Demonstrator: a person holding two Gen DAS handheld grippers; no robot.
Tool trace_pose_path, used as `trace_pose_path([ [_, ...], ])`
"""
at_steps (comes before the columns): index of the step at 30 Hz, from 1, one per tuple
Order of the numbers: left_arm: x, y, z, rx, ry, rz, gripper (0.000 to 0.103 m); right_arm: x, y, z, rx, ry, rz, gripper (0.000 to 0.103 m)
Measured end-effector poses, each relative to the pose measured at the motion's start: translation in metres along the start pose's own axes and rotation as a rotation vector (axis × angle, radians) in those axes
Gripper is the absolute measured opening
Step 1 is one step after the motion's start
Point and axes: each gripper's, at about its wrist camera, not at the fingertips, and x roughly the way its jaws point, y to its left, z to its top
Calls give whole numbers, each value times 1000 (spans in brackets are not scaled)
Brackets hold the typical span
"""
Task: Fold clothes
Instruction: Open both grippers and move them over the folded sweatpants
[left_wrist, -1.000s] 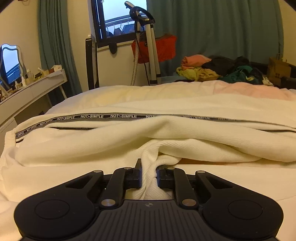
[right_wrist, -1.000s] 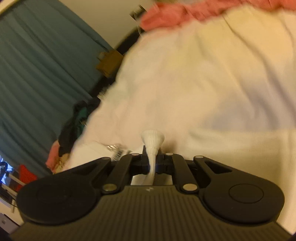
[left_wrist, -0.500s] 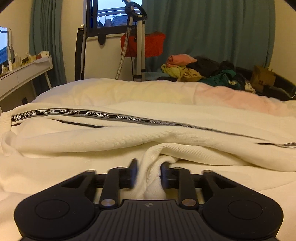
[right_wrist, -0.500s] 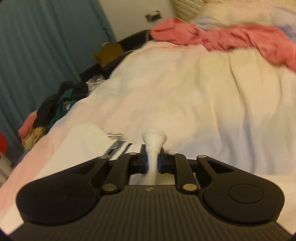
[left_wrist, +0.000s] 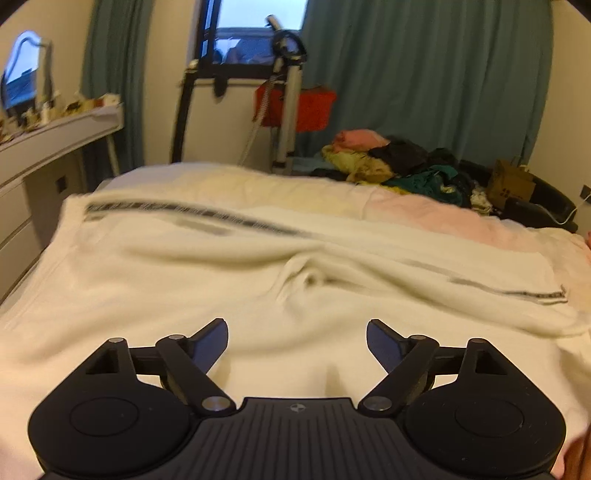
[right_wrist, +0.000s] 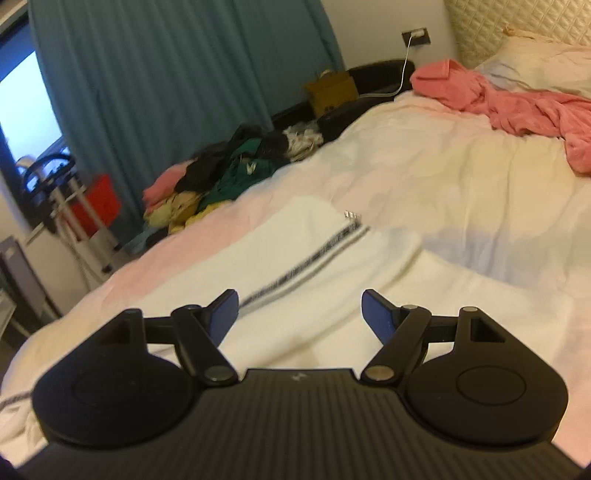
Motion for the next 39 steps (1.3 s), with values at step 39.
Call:
trace_pose_path([
  [39,-80,206,-58,-931,118,-85,84,-14,-110,3,493,-74,-166,77],
])
